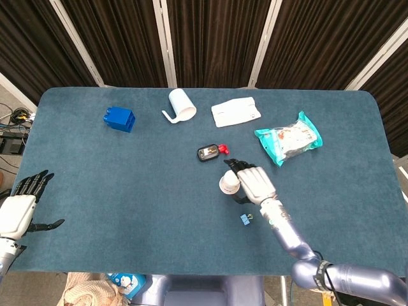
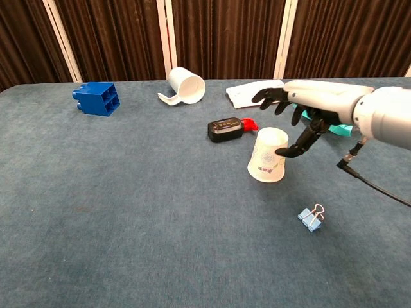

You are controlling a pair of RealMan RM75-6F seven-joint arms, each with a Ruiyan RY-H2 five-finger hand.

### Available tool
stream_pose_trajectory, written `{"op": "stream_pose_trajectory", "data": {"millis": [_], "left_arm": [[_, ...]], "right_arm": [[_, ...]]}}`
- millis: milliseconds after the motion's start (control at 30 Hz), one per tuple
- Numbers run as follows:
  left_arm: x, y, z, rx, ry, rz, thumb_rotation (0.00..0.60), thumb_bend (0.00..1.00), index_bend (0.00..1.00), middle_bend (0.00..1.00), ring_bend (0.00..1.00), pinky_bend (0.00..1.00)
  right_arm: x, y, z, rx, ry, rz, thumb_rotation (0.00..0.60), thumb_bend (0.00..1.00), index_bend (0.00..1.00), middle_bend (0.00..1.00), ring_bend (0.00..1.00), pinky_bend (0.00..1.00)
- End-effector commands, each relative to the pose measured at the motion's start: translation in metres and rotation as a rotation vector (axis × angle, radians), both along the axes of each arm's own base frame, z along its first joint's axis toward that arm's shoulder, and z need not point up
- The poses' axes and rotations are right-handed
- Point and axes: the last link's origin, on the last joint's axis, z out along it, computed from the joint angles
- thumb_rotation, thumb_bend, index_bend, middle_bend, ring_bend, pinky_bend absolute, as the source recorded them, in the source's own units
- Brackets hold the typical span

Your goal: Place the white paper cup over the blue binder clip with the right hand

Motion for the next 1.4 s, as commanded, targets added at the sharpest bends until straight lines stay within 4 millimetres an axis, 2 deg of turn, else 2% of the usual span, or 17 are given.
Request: {"op": "stream_pose_trajectory", "data": {"millis": [33, 267, 367, 433, 533, 600, 800, 1100, 1200, 1400], "left_arm": [[0.000, 0.000, 0.000, -0.001, -0.003, 0.002, 0.600, 0.00, 0.00, 0.00, 0.00, 0.00], [0.000, 0.000, 0.001, -0.002, -0.015, 0.009, 0.600, 0.00, 0.00, 0.00, 0.00, 0.00], [0.000, 0.000, 0.001, -0.003, -0.017, 0.011, 0.600, 0.00, 0.00, 0.00, 0.00, 0.00], [0.000, 0.000, 0.001, -0.005, -0.017, 0.012, 0.600, 0.00, 0.00, 0.00, 0.00, 0.00], [0.000, 0.001, 0.001, -0.008, -0.020, 0.013, 0.600, 0.00, 0.00, 0.00, 0.00, 0.00], [0.000, 0.001, 0.000, -0.008, -0.022, 0.015, 0.600, 0.00, 0.00, 0.00, 0.00, 0.00], [0.001, 0.002, 0.000, -0.009, -0.029, 0.019, 0.600, 0.00, 0.00, 0.00, 0.00, 0.00], [0.001, 0.002, 0.000, -0.007, -0.032, 0.019, 0.600, 0.00, 0.00, 0.00, 0.00, 0.00], [0.001, 0.002, 0.000, -0.008, -0.030, 0.018, 0.600, 0.00, 0.00, 0.00, 0.00, 0.00], [0.002, 0.002, 0.000, -0.006, -0.028, 0.013, 0.600, 0.00, 0.00, 0.00, 0.00, 0.00]], "right_arm": [[0.003, -0.002, -0.008, 0.003, 0.016, 0.003, 0.600, 0.30, 0.09, 0.14, 0.18, 0.29], [0.000, -0.008, -0.017, 0.006, 0.043, -0.021, 0.600, 0.30, 0.09, 0.14, 0.18, 0.29], [-0.001, -0.008, -0.020, 0.014, 0.050, -0.026, 0.600, 0.30, 0.13, 0.14, 0.18, 0.30], [0.000, -0.007, -0.023, 0.016, 0.051, -0.025, 0.600, 0.30, 0.17, 0.15, 0.19, 0.32], [0.002, -0.006, -0.027, 0.019, 0.043, -0.024, 0.600, 0.36, 0.30, 0.20, 0.22, 0.37], [0.004, -0.005, -0.029, 0.017, 0.035, -0.022, 0.600, 0.40, 0.40, 0.24, 0.26, 0.42], [0.008, -0.004, -0.033, 0.003, 0.015, -0.011, 0.600, 0.46, 0.55, 0.38, 0.42, 0.54], [0.008, -0.005, -0.029, -0.015, 0.004, -0.008, 0.600, 0.47, 0.57, 0.40, 0.44, 0.59], [0.014, -0.002, -0.013, -0.038, -0.005, 0.022, 0.600, 0.47, 0.57, 0.40, 0.44, 0.59], [0.021, 0.011, 0.006, -0.043, -0.001, 0.059, 0.600, 0.47, 0.57, 0.40, 0.44, 0.58]]}}
